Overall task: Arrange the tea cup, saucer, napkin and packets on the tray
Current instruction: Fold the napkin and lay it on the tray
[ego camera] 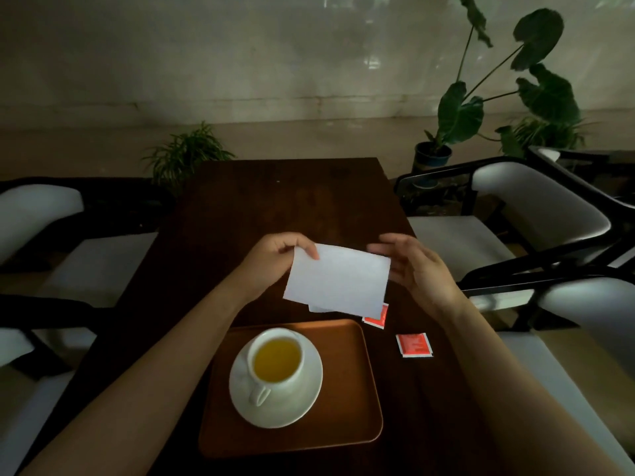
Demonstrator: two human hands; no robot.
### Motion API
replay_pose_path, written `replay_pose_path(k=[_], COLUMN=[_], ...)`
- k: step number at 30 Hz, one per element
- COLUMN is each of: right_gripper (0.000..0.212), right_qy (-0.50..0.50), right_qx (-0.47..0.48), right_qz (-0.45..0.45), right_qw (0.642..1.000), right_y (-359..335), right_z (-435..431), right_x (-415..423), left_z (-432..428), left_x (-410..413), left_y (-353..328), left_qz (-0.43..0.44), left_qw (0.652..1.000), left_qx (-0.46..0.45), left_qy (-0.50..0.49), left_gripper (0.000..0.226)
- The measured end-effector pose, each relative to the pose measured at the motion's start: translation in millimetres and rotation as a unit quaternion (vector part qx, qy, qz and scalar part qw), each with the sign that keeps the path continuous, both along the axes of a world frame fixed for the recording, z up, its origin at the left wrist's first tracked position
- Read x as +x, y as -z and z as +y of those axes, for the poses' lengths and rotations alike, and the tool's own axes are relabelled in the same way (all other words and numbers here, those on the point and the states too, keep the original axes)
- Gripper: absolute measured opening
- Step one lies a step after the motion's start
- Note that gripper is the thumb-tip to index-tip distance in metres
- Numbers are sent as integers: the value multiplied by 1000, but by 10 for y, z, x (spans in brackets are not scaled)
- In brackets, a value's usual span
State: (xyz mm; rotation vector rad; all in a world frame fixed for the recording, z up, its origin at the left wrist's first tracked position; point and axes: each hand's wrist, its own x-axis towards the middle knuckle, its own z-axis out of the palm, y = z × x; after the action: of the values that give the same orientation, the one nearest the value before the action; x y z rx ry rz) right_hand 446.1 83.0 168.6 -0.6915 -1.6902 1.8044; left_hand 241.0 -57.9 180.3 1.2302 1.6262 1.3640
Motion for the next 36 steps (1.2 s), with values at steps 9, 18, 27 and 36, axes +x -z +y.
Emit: replay_pose_path(k=[9, 18, 27, 36], right_gripper=[10, 13, 19, 23], right_qy=[-130, 57, 136, 117], right_qx=[211, 20, 124, 263], right_qz=[-167, -266, -390, -463], right_qw=[954, 962, 902, 839], right_y=[-210, 733, 1662, 1881], right_z=[-138, -331, -733, -885], right_x=[-224, -87, 22, -81], left_z=[29, 181, 466, 541], left_x=[16, 93, 410, 438], left_y=[-88, 527, 1397, 1727], left_qz=[-10, -199, 170, 330], left_qw=[998, 944, 929, 887], left_qx=[-47, -260, -324, -322], left_qy=[47, -48, -64, -25], left_gripper=[27, 33, 32, 30])
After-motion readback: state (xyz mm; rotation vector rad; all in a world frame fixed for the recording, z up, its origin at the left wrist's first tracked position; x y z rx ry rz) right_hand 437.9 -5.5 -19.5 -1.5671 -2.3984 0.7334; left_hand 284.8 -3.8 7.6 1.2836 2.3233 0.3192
